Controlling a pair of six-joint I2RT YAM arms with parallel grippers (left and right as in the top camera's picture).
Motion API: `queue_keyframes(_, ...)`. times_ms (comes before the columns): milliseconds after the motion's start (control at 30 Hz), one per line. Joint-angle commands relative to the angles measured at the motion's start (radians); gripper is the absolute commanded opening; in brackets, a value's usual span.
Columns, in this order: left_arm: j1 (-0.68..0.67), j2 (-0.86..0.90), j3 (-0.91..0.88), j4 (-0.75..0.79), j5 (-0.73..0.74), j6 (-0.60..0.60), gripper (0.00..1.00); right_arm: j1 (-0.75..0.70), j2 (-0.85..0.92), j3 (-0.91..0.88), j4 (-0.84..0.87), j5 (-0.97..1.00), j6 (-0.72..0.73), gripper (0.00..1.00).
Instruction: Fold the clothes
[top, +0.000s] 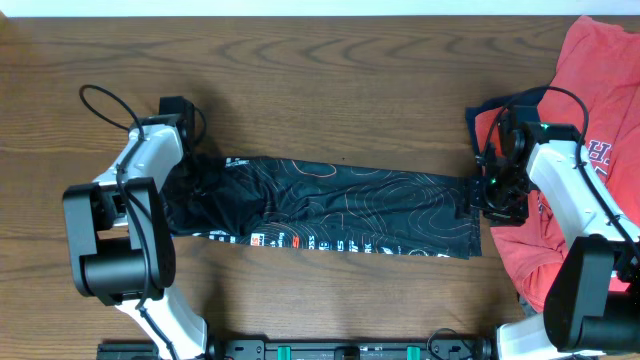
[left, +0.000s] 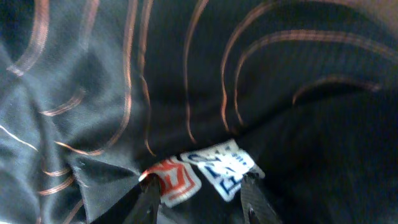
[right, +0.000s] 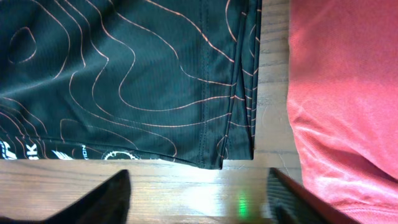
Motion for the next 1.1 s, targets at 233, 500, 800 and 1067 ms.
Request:
queue_keyframes(233, 0.169, 0.079, -0.012, 0.000, -0.011, 0.016, 0.45, 0.000, -0.008, -0.047, 0.051, -0.007, -0.011, 0.75)
queue_keyframes(500, 0.227, 0.079, -0.012, -0.013, 0.099, 0.025, 0.52, 0.002, -0.008, -0.179, 0.249, -0.199, -0.084, 0.79)
queue_keyframes(800, 0.201, 0.026, -0.011, -0.032, 0.122, 0.025, 0.56, 0.034, -0.007, -0.277, 0.484, -0.303, -0.112, 0.78)
queue_keyframes(1067, 0.201, -0.133, -0.011, -0.056, 0.125, 0.024, 0.62, 0.062, -0.006, -0.333, 0.570, -0.254, -0.092, 0.71)
